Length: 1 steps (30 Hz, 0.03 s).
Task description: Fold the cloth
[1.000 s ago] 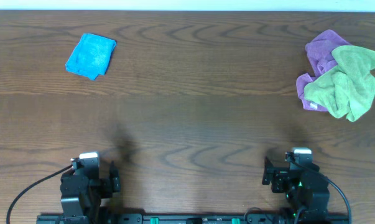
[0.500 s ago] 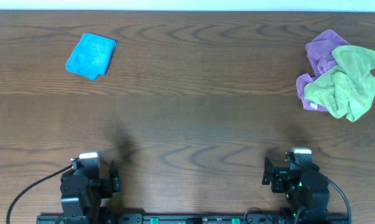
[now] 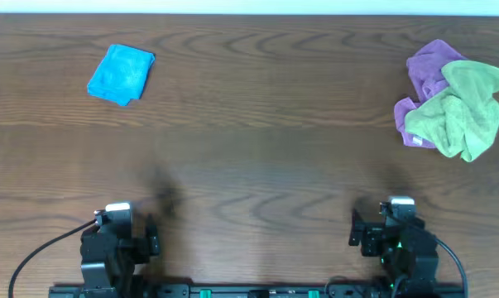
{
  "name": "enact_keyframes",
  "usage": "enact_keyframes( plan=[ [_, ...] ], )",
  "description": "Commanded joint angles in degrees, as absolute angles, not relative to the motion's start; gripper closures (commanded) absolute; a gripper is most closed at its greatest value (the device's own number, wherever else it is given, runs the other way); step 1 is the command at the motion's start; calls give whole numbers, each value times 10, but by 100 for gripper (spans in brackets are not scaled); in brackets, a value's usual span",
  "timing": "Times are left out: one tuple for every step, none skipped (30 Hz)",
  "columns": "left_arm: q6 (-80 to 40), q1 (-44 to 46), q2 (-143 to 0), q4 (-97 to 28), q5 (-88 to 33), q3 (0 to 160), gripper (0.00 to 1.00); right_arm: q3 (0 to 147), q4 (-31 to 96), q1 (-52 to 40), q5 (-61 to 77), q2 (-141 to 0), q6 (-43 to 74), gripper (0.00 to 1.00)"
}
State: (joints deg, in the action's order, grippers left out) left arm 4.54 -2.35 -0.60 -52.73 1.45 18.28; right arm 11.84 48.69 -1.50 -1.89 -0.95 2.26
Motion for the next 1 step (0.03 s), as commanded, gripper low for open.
enact_keyframes(
  plan=[
    [51,-20,-2,-542,15,179,5,111,489,-11,-15,-3,12,1]
  ],
)
